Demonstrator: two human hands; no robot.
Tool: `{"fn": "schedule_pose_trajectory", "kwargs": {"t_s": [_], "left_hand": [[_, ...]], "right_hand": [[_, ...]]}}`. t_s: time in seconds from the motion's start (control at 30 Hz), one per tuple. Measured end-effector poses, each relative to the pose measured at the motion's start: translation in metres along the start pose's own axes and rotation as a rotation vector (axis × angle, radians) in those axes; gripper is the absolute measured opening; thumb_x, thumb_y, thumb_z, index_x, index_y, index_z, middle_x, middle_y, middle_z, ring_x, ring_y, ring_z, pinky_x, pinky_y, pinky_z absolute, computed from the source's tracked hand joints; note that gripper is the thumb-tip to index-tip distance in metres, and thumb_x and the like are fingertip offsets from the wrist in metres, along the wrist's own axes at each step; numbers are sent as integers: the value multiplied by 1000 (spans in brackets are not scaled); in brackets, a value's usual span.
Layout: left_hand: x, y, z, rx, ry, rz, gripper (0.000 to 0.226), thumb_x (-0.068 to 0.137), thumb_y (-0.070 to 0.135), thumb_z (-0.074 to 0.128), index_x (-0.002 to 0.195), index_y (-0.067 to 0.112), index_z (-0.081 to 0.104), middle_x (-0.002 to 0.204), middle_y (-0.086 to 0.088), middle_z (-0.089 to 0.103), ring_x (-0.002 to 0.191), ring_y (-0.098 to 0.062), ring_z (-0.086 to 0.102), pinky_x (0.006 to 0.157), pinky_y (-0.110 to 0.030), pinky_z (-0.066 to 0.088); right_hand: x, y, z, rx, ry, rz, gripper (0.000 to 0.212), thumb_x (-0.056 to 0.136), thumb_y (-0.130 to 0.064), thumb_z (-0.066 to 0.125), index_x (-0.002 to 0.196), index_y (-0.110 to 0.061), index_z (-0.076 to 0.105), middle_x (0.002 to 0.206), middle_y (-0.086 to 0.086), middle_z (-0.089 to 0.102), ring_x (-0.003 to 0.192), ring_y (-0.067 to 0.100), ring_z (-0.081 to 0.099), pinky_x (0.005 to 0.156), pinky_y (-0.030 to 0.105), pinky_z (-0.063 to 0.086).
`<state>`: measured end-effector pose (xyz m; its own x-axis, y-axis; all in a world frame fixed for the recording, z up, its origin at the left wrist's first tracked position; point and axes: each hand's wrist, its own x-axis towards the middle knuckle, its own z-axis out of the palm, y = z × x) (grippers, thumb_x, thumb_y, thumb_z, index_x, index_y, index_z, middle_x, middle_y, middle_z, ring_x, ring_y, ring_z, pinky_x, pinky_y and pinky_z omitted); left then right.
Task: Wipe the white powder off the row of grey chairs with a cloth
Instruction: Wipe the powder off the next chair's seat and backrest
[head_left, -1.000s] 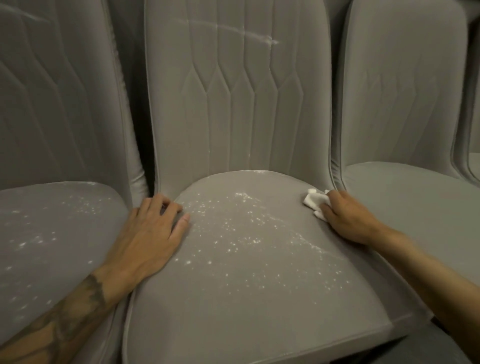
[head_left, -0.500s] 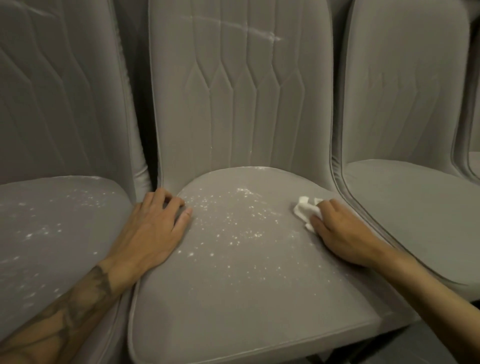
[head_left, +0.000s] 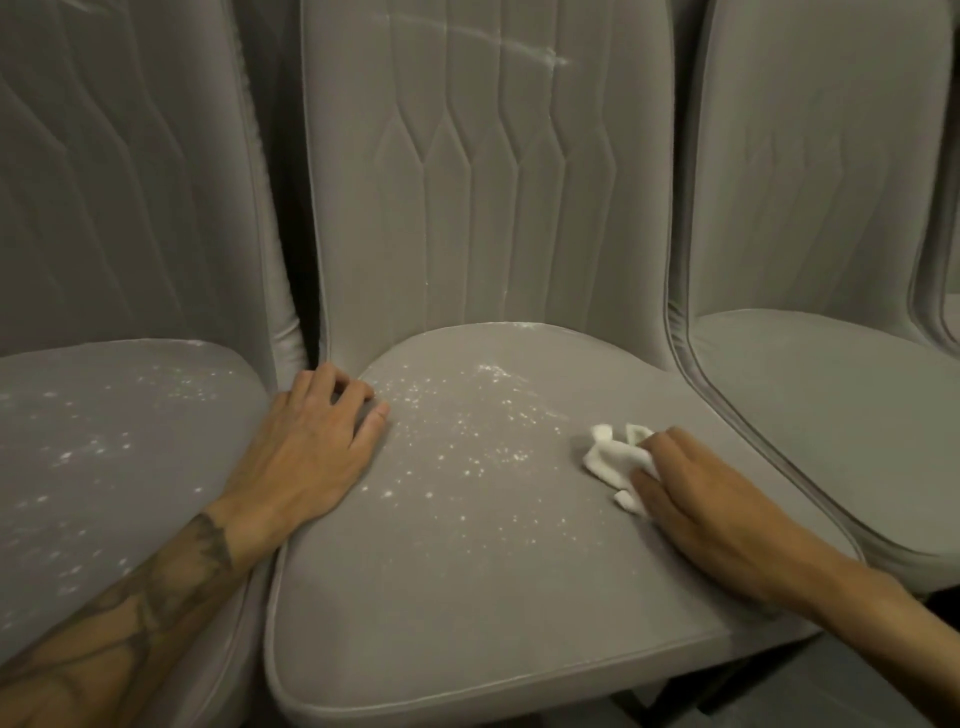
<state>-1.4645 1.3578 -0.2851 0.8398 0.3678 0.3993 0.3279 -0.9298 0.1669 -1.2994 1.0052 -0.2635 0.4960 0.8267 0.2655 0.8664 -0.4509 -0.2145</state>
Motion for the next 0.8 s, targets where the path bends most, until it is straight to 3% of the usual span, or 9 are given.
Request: {"fn": "schedule_pose_trajectory", "kwargs": {"t_s": [0.1,0.17,0.27,0.37,0.43,0.6,0.73,0.8], "left_hand": [[0,0,-1,-4,-4,4,52,102,57,26,119,24,61,114,2,46,101,-18,46,92,-41,46],[0,0,0,-9,-2,1,52,102,58,25,119,24,61,114,3,45,101,-17,45,92,-41,46],[1,-2,2,-14,8,3,53,102,58,26,117,22,62,112,3,45,100,-17,44,91,-42,46],[2,-2,3,-6,-16,-2,54,102,58,25,118,22,62,112,2,45,101,-19,44,91,-43,47],[1,-2,2,8,-21,3,55,102,58,25,120,21,62,114,0,47,102,-20,46,91,-44,48],[1,0,0,-14,-23,-17,56,101,59,25,121,22,62,116,0,48,104,-21,47,94,-44,47],[1,0,0,-12,-30,-8,58,101,59,23,121,21,62,116,-1,48,104,-22,47,94,-45,47],[1,-1,1,3,-32,-4,57,101,58,24,121,21,62,116,-1,47,104,-22,47,93,-45,48]], "right_hand": [[4,24,-11,-55,26,102,33,97,-47,30,90,-18,44,99,3,52,86,22,52,80,38,42],[5,27,-12,-71,122,174,32,101,-46,28,86,-20,39,95,10,54,81,28,52,73,38,39],[-4,-7,3,-15,170,104,16,100,-42,30,91,-29,32,88,-6,45,72,14,43,65,25,26],[-17,-29,6,56,83,12,14,102,-41,32,92,-41,24,88,-18,36,77,3,41,71,16,32],[-15,-13,0,-14,93,-15,15,102,-44,30,90,-36,27,87,-17,34,75,5,38,70,19,28],[-6,6,0,-103,194,161,22,98,-45,27,92,-26,36,90,-5,39,76,25,49,69,27,26],[-29,-57,15,-8,75,53,38,102,-44,29,125,-20,47,107,-5,47,92,14,49,79,27,41],[-25,-53,7,41,83,-13,35,103,-50,24,114,-25,47,102,-7,47,90,12,49,79,25,39]]}}
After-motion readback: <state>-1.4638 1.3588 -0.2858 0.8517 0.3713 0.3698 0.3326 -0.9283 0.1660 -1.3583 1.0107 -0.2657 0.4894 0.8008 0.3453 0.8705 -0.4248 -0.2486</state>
